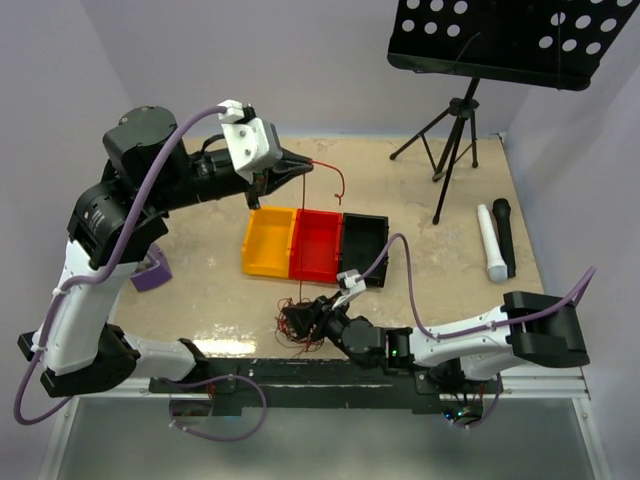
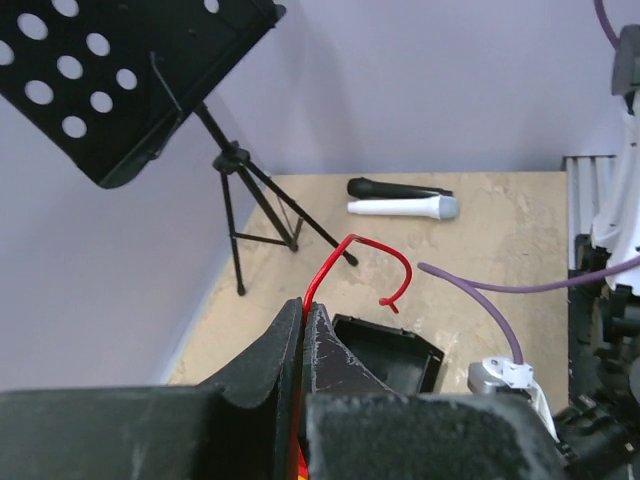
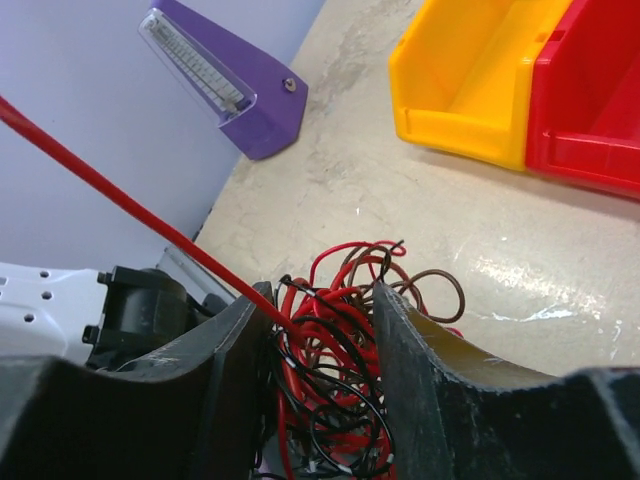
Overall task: Untangle the cables
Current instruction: Untie the cable.
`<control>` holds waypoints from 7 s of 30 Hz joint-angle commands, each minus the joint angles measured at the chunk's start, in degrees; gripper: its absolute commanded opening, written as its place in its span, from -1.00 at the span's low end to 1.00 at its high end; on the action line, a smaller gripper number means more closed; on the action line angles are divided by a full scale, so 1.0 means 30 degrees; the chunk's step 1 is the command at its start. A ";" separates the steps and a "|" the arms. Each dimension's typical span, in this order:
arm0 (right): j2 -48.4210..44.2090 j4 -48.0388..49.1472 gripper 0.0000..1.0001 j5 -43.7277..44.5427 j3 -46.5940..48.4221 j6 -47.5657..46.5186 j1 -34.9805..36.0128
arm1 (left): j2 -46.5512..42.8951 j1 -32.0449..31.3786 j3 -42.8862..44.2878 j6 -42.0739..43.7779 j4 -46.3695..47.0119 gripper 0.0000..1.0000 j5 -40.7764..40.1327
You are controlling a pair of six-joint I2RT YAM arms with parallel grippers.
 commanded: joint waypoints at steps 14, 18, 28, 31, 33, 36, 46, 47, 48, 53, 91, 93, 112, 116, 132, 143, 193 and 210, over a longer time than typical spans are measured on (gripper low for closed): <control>0.4292 -0.7688 -0.15 -0.1020 0.0559 0.2921 0.0823 | -0.1584 0.0094 0.3673 0.0275 1.1620 -1.00 -0.2246; 0.3299 -0.8857 -0.14 -0.0494 0.0792 0.3010 0.1087 | -0.2080 0.0123 0.2536 0.0305 1.0769 -1.00 -0.2069; -0.4374 -1.3808 0.18 0.1293 0.3105 0.0672 0.1498 | -0.4806 0.0123 -0.4026 0.1037 1.0680 -1.00 -0.2714; -0.6104 -1.4019 0.26 0.1500 0.3750 -0.1055 0.1498 | -0.4983 0.0123 -0.4880 0.0979 1.0593 -1.00 -0.2568; -0.6809 -1.3492 0.32 0.1267 0.4044 -0.2898 0.1498 | -0.5042 0.0123 -0.5407 0.1007 1.0564 -1.00 -0.2480; -0.7397 -1.1764 0.37 0.0535 0.4512 -0.5681 0.1643 | -0.5275 0.0123 -0.6139 0.0949 1.0359 -1.00 -0.2305; -0.7252 -1.0825 0.48 0.2902 0.7178 -0.9496 0.2523 | -0.5218 0.0123 -0.6728 0.0217 0.8368 -1.00 0.0330; -0.7251 -1.0621 0.47 0.3283 0.7267 -0.9790 0.2552 | -0.5160 0.0123 -0.6728 0.0130 0.8192 -1.00 0.0565; -0.7193 -1.0358 0.48 0.3635 0.7238 -1.0228 0.2523 | -0.5101 0.0123 -0.6728 0.0071 0.8016 -1.00 0.0770; -0.6813 -0.8838 0.49 0.5686 0.7297 -1.2014 0.2494 | -0.4867 0.0123 -0.6582 -0.0164 0.7868 -1.00 0.1591; -0.7103 -1.0354 0.41 0.0942 0.8029 -1.1462 -0.0933 | -0.4603 0.0123 -0.5702 -0.1248 0.8483 -1.00 0.2647; -0.7192 -1.0472 0.41 0.0914 0.8117 -1.1550 -0.0905 | -0.4573 0.0123 -0.5673 -0.1336 0.8571 -1.00 0.2618; -0.3267 -0.8070 -0.05 -0.0053 0.9202 -1.2840 -0.1344 | -0.4397 0.0123 -0.5205 -0.1629 0.8688 -1.00 0.2676; -0.3384 -0.8245 -0.52 -0.0053 0.9055 -1.2547 -0.1373 | -0.4515 0.0123 -0.5204 -0.1571 0.8688 -1.00 0.2676; -0.5462 -0.7661 -1.00 -0.1167 0.9729 -1.1845 -0.1373 | -0.5891 0.0123 -1.0241 -0.0399 0.7545 1.00 0.0424; -0.7016 -0.6401 -1.00 -0.1252 0.9524 -1.1668 -0.1373 | -0.8026 0.0123 -1.4162 0.0951 0.4819 0.88 0.1975; -0.8042 -0.7249 -1.00 -0.2280 1.1778 -1.1873 -0.1373 | -0.7502 0.0123 -1.9645 0.2176 0.4793 -0.85 0.5900; -0.9243 -0.8274 -1.00 -0.0552 1.3887 -1.3161 -0.1344 | -0.8733 0.0094 -2.4244 0.7947 0.2654 -1.00 0.2912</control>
